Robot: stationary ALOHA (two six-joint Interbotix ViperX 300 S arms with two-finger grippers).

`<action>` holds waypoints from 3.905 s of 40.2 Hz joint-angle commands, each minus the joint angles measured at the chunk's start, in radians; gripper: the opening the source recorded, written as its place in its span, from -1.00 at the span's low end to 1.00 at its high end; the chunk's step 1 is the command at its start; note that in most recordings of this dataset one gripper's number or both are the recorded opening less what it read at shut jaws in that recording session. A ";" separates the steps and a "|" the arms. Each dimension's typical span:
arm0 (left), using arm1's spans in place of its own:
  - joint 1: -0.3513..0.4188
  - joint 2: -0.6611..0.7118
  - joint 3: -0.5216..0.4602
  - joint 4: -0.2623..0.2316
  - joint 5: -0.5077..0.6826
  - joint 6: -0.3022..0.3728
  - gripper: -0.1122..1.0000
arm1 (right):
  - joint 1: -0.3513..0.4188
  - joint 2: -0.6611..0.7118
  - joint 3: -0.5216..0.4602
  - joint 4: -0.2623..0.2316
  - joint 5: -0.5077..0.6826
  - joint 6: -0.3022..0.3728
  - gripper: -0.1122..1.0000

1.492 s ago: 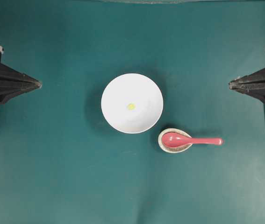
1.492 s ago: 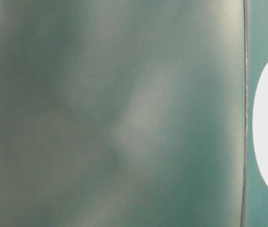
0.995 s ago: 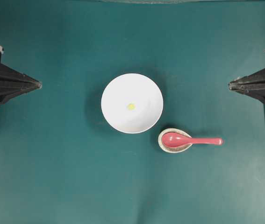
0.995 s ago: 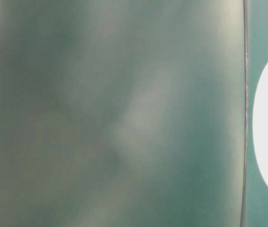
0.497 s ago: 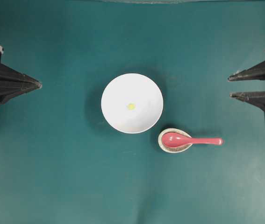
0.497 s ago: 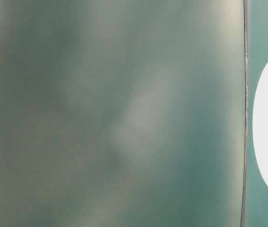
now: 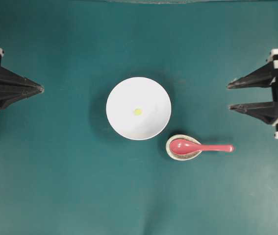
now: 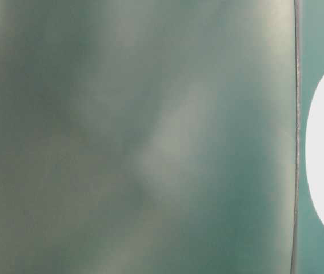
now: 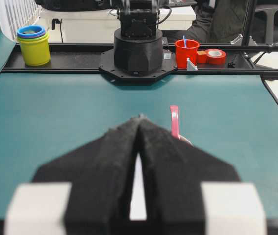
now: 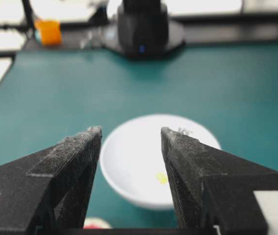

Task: Scoop the yellow hexagonal prism block from the bowl with a spoon using the right arm.
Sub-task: 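Move the right gripper toward the pink spoon on the spoon rest, then close the right gripper on the pink spoon's handle, then lift the pink spoon off the rest with the right gripper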

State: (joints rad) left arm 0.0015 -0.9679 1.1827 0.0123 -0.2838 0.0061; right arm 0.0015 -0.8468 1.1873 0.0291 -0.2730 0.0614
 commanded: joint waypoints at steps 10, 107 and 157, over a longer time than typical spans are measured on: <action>0.000 0.006 -0.028 0.003 -0.005 0.002 -0.80 | 0.049 0.173 0.034 0.009 -0.161 0.046 0.23; 0.000 0.017 -0.021 0.006 -0.006 0.002 -0.80 | 0.535 1.121 0.123 0.517 -1.040 0.057 0.21; 0.000 0.015 -0.023 0.006 -0.008 0.003 -0.80 | 0.413 0.419 0.021 0.514 -0.443 -0.287 -0.37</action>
State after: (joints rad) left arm 0.0015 -0.9587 1.1827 0.0169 -0.2838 0.0077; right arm 0.4556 -0.3543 1.2579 0.5446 -0.8268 -0.1963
